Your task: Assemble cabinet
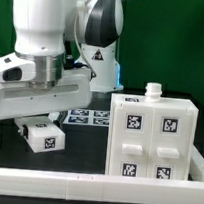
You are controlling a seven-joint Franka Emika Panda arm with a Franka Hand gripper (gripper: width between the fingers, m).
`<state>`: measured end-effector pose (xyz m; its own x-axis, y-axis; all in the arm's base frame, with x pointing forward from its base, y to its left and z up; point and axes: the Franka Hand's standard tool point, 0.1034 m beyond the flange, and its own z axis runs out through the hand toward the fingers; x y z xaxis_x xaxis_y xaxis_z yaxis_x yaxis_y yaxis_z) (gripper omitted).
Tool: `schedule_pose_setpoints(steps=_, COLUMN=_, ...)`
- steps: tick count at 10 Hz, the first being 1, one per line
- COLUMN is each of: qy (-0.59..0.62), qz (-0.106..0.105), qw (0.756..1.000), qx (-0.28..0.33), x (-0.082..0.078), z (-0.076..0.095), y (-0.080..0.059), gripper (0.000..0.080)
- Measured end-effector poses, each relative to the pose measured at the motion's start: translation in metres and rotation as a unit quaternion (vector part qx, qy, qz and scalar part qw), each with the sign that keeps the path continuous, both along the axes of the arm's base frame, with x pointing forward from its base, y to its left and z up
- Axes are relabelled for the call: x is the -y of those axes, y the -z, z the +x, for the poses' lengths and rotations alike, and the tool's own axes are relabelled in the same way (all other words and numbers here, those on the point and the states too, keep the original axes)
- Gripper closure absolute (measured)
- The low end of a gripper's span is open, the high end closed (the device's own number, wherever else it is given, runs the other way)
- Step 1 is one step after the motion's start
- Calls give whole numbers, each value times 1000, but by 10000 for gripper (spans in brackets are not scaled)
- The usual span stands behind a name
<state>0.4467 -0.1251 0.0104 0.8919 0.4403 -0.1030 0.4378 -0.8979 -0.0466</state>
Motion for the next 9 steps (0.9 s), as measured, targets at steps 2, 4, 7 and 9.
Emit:
schedule_pose_setpoints(steps=2, qy=-4, qz=7, qw=1000, qx=-13, x=-12, z=4, y=-18, gripper=240)
schedule_pose_setpoints(steps=4, qy=3, qz=12, qw=1000, qx=-16, x=-32, z=13, y=-49, gripper=240)
schedule_pose_setpoints(steps=7, qy=15, qz=16, qw=1000, qx=-17, x=-61, z=29, y=-95, gripper=239)
schedule_pose_setpoints(steps=9, qy=25, qz=16, qw=999, qx=-18, x=-81, z=46, y=-124, gripper=239)
